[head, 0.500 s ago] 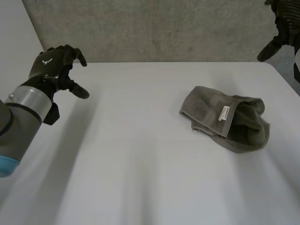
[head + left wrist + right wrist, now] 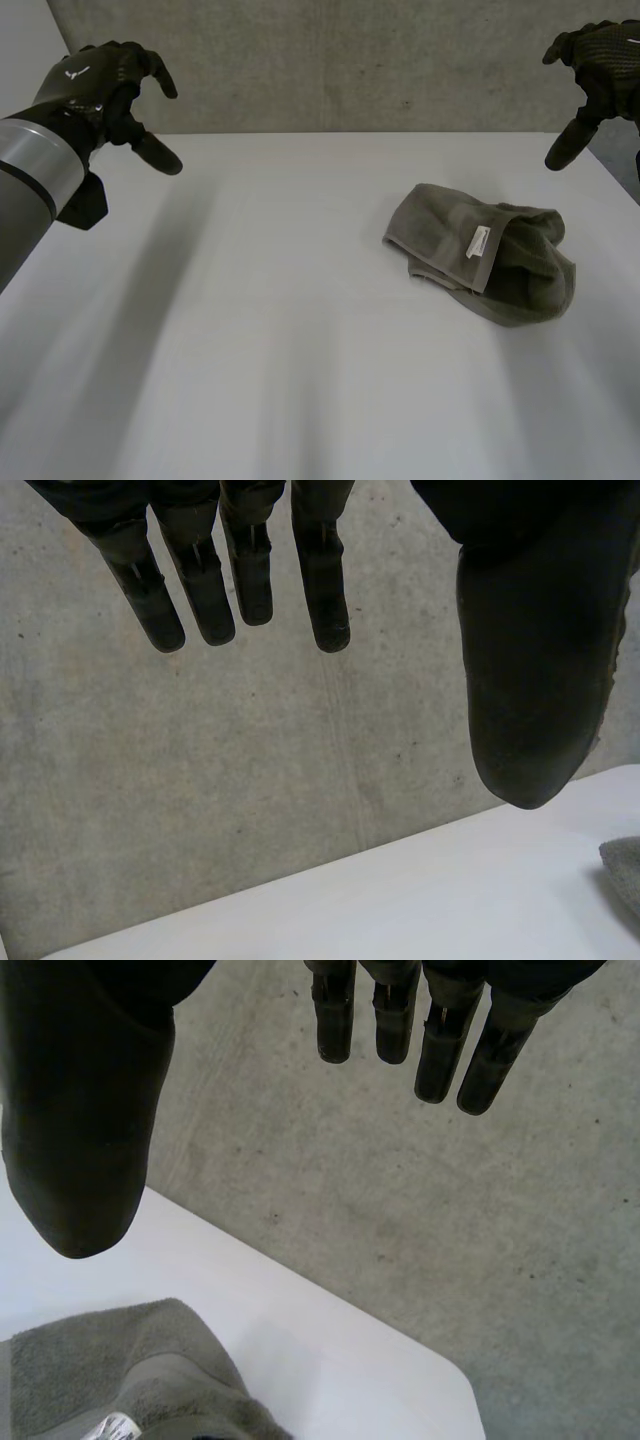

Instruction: Fold the towel.

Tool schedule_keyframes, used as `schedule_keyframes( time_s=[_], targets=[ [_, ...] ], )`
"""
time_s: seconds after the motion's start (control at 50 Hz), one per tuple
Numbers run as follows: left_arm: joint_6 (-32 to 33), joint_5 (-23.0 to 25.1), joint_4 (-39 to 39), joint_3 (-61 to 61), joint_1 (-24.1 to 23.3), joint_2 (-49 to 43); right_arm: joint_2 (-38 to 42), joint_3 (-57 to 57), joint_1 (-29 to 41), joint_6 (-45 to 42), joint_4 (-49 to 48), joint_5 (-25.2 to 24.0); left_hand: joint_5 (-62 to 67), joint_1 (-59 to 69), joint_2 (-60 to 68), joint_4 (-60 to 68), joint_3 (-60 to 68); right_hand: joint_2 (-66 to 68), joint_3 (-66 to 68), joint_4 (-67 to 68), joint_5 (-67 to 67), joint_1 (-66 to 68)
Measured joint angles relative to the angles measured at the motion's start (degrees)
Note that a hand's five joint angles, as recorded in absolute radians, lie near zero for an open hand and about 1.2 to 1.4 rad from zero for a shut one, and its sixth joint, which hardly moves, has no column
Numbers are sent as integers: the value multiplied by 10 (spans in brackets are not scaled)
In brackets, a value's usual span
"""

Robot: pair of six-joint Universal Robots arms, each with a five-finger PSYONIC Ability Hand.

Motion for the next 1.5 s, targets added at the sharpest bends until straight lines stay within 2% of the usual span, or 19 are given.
schedule_keyframes(
  time_s=[0.36,0.58,0.64,0.74,0.86,0.9,1.0,1.04,1.12,1.28,1.38,1.5],
  targets=[
    [-1,1,-30,24,-2,-3,29,-30,-1,6,44,0,0,0,0,0,0,0,0,0,0,0],
    [-2,3,-26,11,-5,-9,47,-26,-2,-13,17,-7,-33,-28,-34,-31,-35,0,0,0,0,0],
    [-2,5,-21,7,-8,-11,78,-28,-2,-50,2,-17,-36,-28,-36,-33,-38,0,0,0,0,0],
    [-1,7,-8,3,-12,-15,176,-53,-1,-170,-19,-37,-39,-34,-40,-36,-38,0,0,0,0,0],
    [-1,6,8,-5,-13,-18,326,-140,2,-272,-30,-24,-39,-34,-40,-36,-38,7,8,8,10,8],
    [-1,6,12,-7,-13,-18,365,-169,3,-286,-31,-14,-39,-34,-40,-36,-38,50,62,53,62,49],
    [-1,5,22,-11,-12,-18,456,-263,6,-307,-31,18,-39,-34,-40,-36,-38,524,520,518,528,515],
    [-1,5,24,-11,-12,-18,472,-287,7,-307,-31,23,-39,-34,-40,-36,-38,592,599,596,613,597],
    [-1,5,26,-12,-11,-18,481,-319,15,-296,-29,21,-40,-34,-40,-36,-38,594,621,623,628,604],
    [-1,4,27,-9,-4,-15,423,-289,95,-238,-29,-33,-41,-34,-40,-36,-38,594,623,623,628,604],
    [-1,4,30,-3,8,-10,391,-253,208,-218,-35,-77,-41,-34,-40,-36,-38,594,623,623,628,604],
    [-1,4,37,-2,27,-3,414,-262,351,-218,-47,-87,-41,-34,-40,-37,-38,594,624,623,629,604]
  ],
)
